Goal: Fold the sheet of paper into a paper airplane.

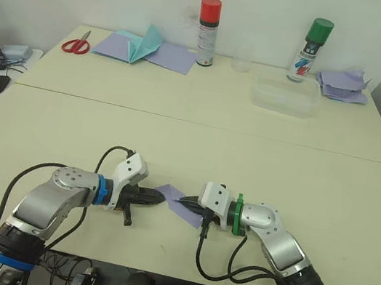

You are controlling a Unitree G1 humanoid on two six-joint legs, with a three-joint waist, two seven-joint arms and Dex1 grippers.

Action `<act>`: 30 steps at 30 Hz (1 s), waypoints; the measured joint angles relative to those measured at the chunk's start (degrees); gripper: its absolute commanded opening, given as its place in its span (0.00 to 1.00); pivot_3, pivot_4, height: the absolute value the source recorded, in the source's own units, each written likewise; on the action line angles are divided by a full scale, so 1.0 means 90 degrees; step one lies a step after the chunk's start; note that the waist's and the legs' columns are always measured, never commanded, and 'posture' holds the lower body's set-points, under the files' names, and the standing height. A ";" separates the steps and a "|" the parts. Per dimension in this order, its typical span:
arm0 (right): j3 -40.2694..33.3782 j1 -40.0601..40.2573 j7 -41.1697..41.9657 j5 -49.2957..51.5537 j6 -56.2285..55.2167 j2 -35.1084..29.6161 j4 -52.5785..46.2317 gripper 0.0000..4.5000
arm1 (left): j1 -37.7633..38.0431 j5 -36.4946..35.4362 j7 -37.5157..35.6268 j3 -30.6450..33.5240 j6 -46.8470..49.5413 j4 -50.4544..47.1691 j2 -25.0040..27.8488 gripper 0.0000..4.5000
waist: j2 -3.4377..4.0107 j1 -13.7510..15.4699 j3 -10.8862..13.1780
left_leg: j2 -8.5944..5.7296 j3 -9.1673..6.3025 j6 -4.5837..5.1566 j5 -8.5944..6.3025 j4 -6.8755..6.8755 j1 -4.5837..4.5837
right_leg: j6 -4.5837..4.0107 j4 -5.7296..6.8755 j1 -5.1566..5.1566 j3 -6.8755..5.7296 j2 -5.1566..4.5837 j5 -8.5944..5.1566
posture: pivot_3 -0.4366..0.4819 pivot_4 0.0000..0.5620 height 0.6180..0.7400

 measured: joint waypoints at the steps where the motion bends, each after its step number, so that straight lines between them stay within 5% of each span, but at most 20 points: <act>1: -0.0001 -0.0004 0.0015 -0.0010 -0.0010 0.0002 0.0012 0.01 | -0.0012 -0.0022 -0.0002 0.0000 0.0020 0.0008 0.0000 0.00 | 0.0000 0.0000 0.0000 | 0.0000 0.0000 0.0000 0.0000 0.0000 0.0000 | 0.0000 0.0000 0.0000 0.0000 0.0000 0.0000 | 0.48 0.27 1.00; 13: -0.0038 -0.0064 0.0210 -0.0158 -0.0157 0.0018 0.0116 0.01 | -0.1462 -0.1784 -0.0036 0.1030 0.1686 -0.0018 -0.0256 0.00 | -0.0047 0.0005 0.0016 | -0.0006 -0.0014 -0.0002 0.0001 0.0004 -0.0015 | 0.0000 0.0006 -0.0006 -0.0009 -0.0003 0.0000 | 0.48 0.27 1.00; 23: -0.0098 -0.0062 0.0244 -0.0163 -0.0070 0.0052 0.0115 0.01 | -0.1111 -0.0122 0.0211 -0.0506 -0.0005 0.0617 -0.0538 0.00 | -0.0047 0.0014 0.0017 | -0.0008 -0.0022 -0.0004 0.0002 0.0004 -0.0017 | -0.0001 0.0006 -0.0008 -0.0011 -0.0002 0.0001 | 0.48 0.27 1.00; 30: -0.0160 -0.0035 0.0244 -0.0161 0.0072 0.0104 0.0079 0.01 | -0.0973 0.0577 -0.0056 -0.0781 -0.1150 0.0740 -0.0389 0.00 | -0.0047 0.0016 0.0016 | -0.0007 -0.0020 -0.0004 0.0001 0.0004 -0.0015 | -0.0001 0.0007 -0.0007 -0.0010 -0.0002 0.0001 | 0.48 0.27 1.00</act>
